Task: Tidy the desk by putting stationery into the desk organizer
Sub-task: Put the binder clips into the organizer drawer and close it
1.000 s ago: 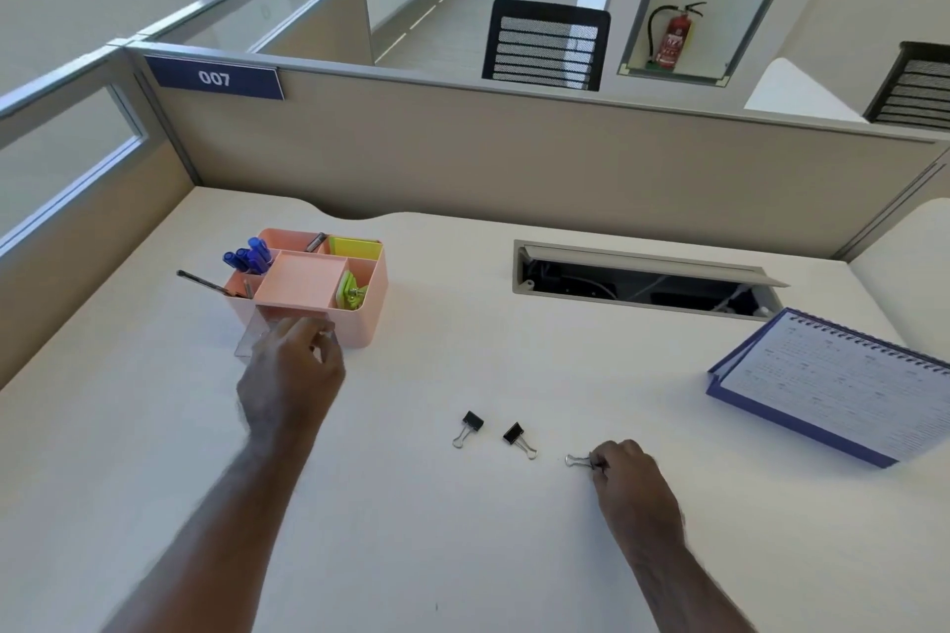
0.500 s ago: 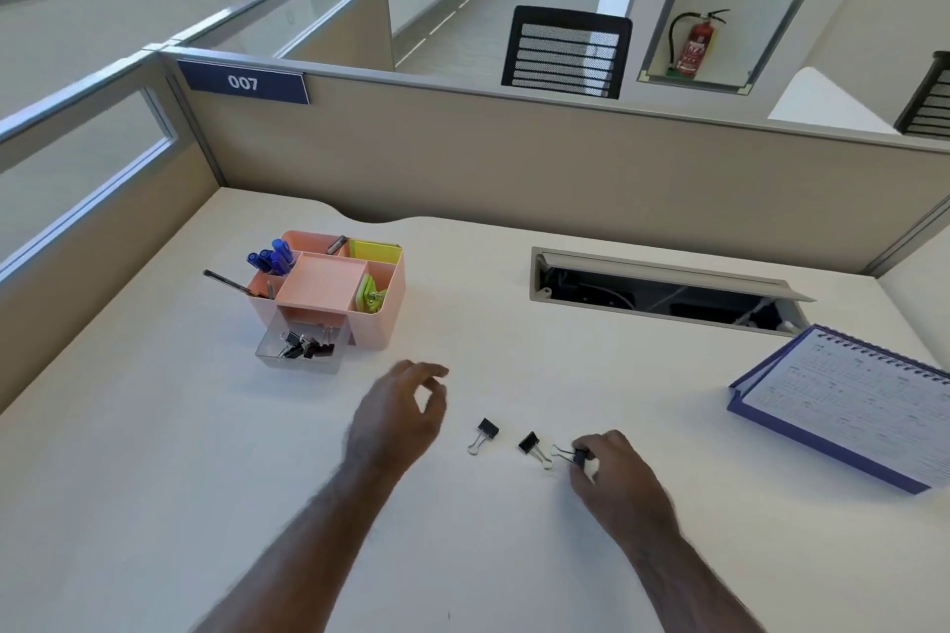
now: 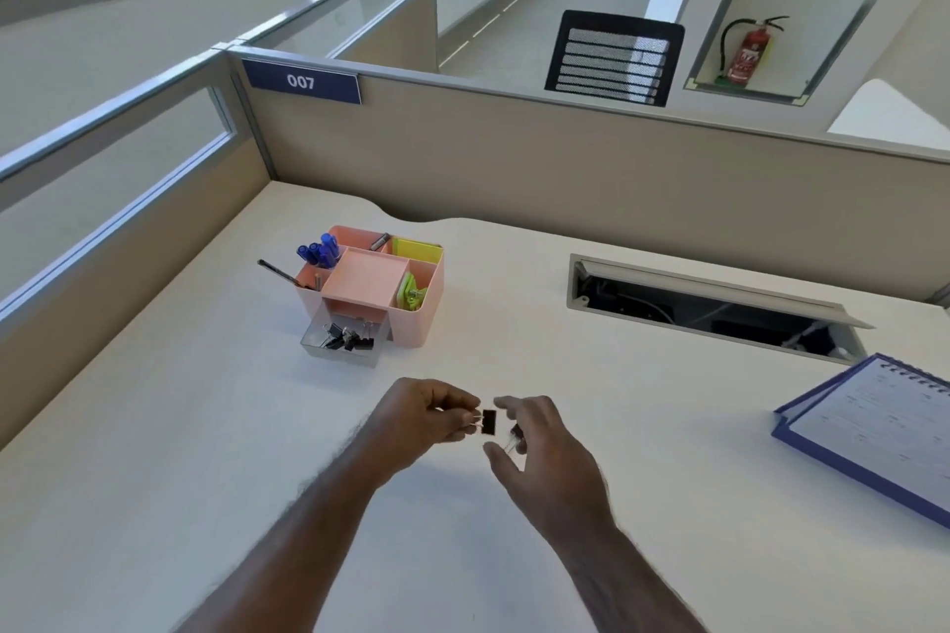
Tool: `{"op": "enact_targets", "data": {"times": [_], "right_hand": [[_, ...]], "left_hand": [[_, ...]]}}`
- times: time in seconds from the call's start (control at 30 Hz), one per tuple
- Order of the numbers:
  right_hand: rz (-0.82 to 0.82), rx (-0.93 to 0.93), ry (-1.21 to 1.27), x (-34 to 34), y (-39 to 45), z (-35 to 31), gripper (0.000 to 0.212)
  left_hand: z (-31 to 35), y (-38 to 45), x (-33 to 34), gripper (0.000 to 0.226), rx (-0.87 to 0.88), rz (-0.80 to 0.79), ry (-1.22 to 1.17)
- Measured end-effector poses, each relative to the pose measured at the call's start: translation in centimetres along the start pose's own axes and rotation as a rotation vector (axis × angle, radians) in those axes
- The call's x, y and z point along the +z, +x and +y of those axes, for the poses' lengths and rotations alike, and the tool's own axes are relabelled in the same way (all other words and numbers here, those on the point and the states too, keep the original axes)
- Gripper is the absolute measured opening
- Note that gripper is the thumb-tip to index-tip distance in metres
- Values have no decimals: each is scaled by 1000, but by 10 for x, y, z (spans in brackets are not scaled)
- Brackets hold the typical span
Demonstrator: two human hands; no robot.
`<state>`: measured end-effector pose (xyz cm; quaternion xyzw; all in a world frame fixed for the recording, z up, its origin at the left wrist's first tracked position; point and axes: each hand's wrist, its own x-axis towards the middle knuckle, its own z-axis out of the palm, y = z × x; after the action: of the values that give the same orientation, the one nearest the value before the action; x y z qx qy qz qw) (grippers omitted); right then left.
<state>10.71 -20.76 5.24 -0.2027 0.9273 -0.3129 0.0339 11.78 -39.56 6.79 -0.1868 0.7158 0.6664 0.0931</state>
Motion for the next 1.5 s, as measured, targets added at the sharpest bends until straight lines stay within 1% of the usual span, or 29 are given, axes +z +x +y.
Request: {"op": "enact_targets", "data": {"times": [0.07, 0.13, 0.3, 0.33, 0.4, 0.43, 0.47, 0.57, 0.67, 0.77, 0.87, 1.0, 1.17, 1.27, 1.37, 1.43, 1.5], "right_hand": [[16, 27, 22, -2, -3, 6, 39], [35, 87, 23, -6, -8, 20, 33], [69, 252, -13, -23, -23, 60, 25], [71, 279, -21, -26, -25, 64, 23], [71, 325, -43, -28, -30, 70, 21], [65, 344, -57, -28, -31, 72, 21], [51, 357, -72, -26, -33, 73, 21], [-16, 377, -133, -17, -34, 74, 27], [-85, 369, -203, -7, -30, 75, 36], [-132, 354, -273, 1, -25, 74, 37], [-144, 375, -312, 8, -20, 75, 35], [-147, 407, -359, 14, -17, 81, 28], [-126, 464, -387, 16, -9, 82, 19], [-130, 510, -384, 16, -4, 79, 19], [-140, 546, -337, 14, -1, 78, 19], [-136, 569, -262, 13, -3, 81, 15], [-115, 593, -150, 13, -6, 84, 17]], "left_hand": [[2, 2, -19, 12, 30, 110, -30], [6, 4, -46, 14, 81, 227, -45], [9, 14, -117, 15, 239, 638, 50], [5, 18, -128, 13, 256, 722, 118], [-1, 26, -139, 6, 242, 865, 364], [-3, 29, -140, 3, 231, 911, 477], [-4, 33, -139, 6, 223, 937, 565], [-8, 45, -131, 10, 230, 924, 788], [-17, 55, -126, 10, 223, 901, 905], [-21, 59, -123, 11, 215, 896, 957], [-22, 59, -124, 10, 196, 899, 980], [-27, 64, -134, 10, 146, 841, 1004], [-33, 67, -143, 13, 124, 785, 1003], [-33, 66, -141, 14, 122, 778, 975], [-28, 60, -134, 16, 195, 873, 876], [-25, 53, -125, 17, 264, 959, 777], [-21, 44, -115, 17, 328, 1023, 673]]}}
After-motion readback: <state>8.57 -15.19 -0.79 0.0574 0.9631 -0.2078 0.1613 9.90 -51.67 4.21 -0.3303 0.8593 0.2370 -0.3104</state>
